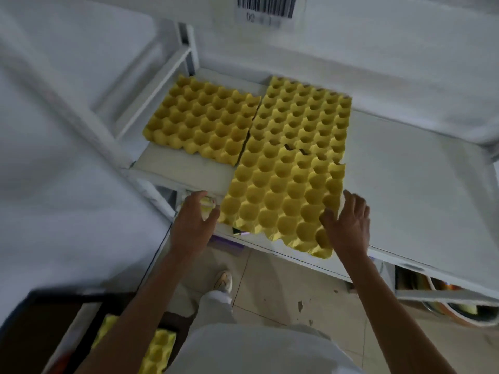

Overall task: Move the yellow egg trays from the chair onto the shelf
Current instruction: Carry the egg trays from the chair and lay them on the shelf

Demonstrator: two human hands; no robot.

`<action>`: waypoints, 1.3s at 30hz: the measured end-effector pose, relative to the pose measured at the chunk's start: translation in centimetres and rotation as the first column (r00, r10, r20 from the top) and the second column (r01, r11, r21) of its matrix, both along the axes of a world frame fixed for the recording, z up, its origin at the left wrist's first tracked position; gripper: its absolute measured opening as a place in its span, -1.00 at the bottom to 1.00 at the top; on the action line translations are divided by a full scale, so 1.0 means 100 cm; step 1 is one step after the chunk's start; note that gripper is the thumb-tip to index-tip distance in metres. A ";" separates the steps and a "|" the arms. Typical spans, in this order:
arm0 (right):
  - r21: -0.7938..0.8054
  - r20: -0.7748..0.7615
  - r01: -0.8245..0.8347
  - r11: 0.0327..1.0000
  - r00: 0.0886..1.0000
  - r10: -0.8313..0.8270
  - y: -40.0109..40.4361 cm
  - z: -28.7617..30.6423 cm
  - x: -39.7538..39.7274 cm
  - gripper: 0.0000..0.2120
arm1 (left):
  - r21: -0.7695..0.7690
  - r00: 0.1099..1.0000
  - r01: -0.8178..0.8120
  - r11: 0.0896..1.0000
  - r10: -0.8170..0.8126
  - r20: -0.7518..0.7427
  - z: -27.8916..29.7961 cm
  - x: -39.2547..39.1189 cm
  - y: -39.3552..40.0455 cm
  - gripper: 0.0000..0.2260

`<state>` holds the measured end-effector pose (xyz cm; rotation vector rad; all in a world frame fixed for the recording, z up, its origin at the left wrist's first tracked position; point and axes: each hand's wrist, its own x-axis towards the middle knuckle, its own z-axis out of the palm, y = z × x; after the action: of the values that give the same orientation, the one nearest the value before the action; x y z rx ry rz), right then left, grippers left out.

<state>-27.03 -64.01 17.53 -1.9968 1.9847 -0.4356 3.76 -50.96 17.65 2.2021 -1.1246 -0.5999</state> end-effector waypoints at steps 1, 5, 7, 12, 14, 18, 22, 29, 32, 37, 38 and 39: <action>-0.093 -0.044 -0.091 0.992 0.995 0.087 0.004 0.003 -0.002 -0.36 | 0.002 0.999 -0.034 0.999 0.034 0.025 0.002 -0.007 0.014 -0.54; -0.272 -0.124 -0.458 0.846 0.889 0.441 0.034 0.012 -0.003 -0.39 | 0.054 0.976 -0.179 0.982 0.171 0.133 0.000 -0.060 0.081 -0.50; -0.282 -0.116 -0.619 0.733 0.780 0.615 0.060 0.014 0.000 -0.41 | 0.065 0.957 -0.226 0.972 0.209 0.203 -0.007 -0.094 0.119 -0.47; -0.100 -0.166 -0.840 0.534 0.543 0.823 0.128 0.011 -0.004 -0.40 | 0.139 0.912 -0.318 0.938 0.262 0.315 -0.022 -0.175 0.214 -0.36; -0.050 -0.179 -0.905 0.422 0.424 0.888 0.163 0.006 -0.006 -0.40 | 0.214 0.888 -0.422 0.881 0.354 0.292 -0.024 -0.207 0.262 -0.41; 0.120 -0.202 -0.978 0.172 0.146 0.968 0.225 -0.021 0.005 -0.34 | 0.363 0.857 -0.506 0.783 0.407 0.317 -0.042 -0.242 0.345 -0.40; 0.272 -0.206 -0.962 0.000 -0.058 0.977 0.278 -0.057 0.015 -0.36 | 0.473 0.813 -0.579 0.664 0.517 0.268 -0.058 -0.265 0.399 -0.41; 0.565 -0.082 -0.808 -0.169 -0.259 0.962 0.350 -0.099 0.036 -0.41 | 0.765 0.893 -0.334 0.550 0.444 0.071 -0.100 -0.291 0.449 -0.46; 0.679 -0.089 -0.721 -0.136 -0.265 0.960 0.357 -0.108 0.049 -0.47 | 0.674 0.817 -0.426 0.603 0.576 0.001 -0.109 -0.275 0.449 -0.45; 0.675 -0.047 -0.733 -0.084 -0.157 0.987 0.363 -0.122 0.089 -0.52 | 0.682 0.805 -0.443 0.582 0.593 0.017 -0.134 -0.237 0.466 -0.45; 0.662 -0.029 -0.745 -0.086 -0.140 0.990 0.365 -0.123 0.099 -0.54 | 0.690 0.792 -0.442 0.573 0.611 0.000 -0.138 -0.231 0.470 -0.46; 0.654 -0.015 -0.752 -0.086 -0.127 0.992 0.368 -0.124 0.108 -0.56 | 0.697 0.782 -0.436 0.569 0.623 -0.020 -0.142 -0.227 0.472 -0.47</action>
<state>-16.26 -27.20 5.14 -2.6203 0.0413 0.9904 -18.91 -3.78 3.42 2.7513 -0.0044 -1.0914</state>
